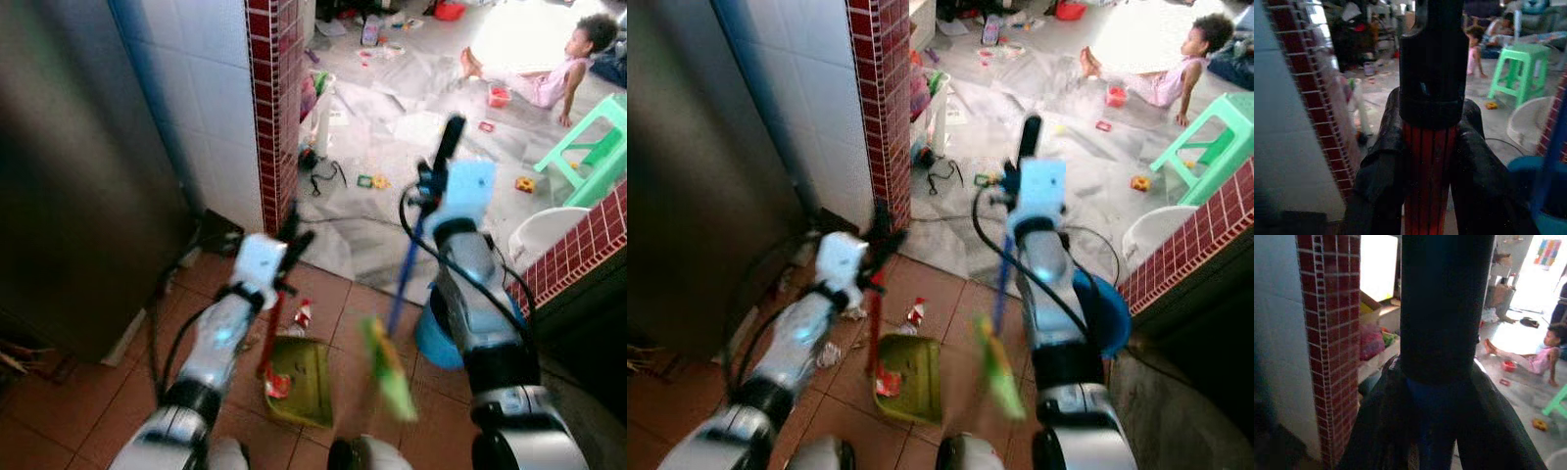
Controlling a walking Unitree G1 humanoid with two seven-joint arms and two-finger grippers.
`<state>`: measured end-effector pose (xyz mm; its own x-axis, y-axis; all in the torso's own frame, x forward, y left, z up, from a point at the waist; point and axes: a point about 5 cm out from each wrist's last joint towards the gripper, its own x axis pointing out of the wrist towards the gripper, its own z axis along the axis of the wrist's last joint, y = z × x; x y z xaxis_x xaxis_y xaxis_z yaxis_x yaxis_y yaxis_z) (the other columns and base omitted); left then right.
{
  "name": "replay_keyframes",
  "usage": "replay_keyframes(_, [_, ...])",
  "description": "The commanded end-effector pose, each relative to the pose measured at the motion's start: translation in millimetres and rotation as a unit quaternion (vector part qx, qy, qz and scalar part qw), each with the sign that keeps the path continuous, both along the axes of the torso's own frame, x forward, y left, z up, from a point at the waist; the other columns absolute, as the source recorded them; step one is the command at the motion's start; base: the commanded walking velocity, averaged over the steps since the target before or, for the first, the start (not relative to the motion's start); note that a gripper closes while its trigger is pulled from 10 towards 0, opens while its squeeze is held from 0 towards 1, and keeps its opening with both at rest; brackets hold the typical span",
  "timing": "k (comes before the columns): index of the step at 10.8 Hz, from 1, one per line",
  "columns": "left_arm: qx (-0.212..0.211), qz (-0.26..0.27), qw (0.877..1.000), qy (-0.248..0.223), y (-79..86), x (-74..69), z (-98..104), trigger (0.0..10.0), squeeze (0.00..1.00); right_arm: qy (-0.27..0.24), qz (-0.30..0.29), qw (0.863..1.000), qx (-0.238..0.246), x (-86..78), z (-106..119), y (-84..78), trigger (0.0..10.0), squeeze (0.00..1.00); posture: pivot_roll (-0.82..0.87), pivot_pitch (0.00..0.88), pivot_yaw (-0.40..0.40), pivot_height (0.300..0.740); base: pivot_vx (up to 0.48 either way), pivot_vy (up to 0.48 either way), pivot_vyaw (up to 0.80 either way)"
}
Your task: Sweep floor
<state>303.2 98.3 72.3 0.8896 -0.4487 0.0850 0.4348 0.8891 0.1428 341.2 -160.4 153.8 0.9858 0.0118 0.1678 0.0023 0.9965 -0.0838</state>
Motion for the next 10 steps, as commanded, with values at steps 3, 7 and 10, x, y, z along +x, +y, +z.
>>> replay_keyframes(3, [-0.036,0.037,0.998,-0.038,9.9,-1.2,27.7,10.0,0.00,0.002,0.002,1.000,0.009,-7.5,-9.7,11.7,10.0,0.00,0.00,0.042,-0.052,0.740,0.000,0.000,-0.22])
replay_keyframes(7, [-0.047,0.014,0.998,-0.024,-0.8,-5.8,37.8,10.0,0.00,0.008,-0.006,1.000,0.010,-2.0,-9.6,6.5,10.0,0.00,-0.01,0.035,-0.050,0.740,0.000,0.000,-0.80])
replay_keyframes(10, [-0.055,0.014,0.998,-0.005,-3.4,-6.7,39.8,10.0,0.00,0.017,-0.006,1.000,0.016,-2.7,-13.5,8.5,10.0,0.00,-0.01,0.045,-0.051,0.740,0.000,0.000,-0.80])
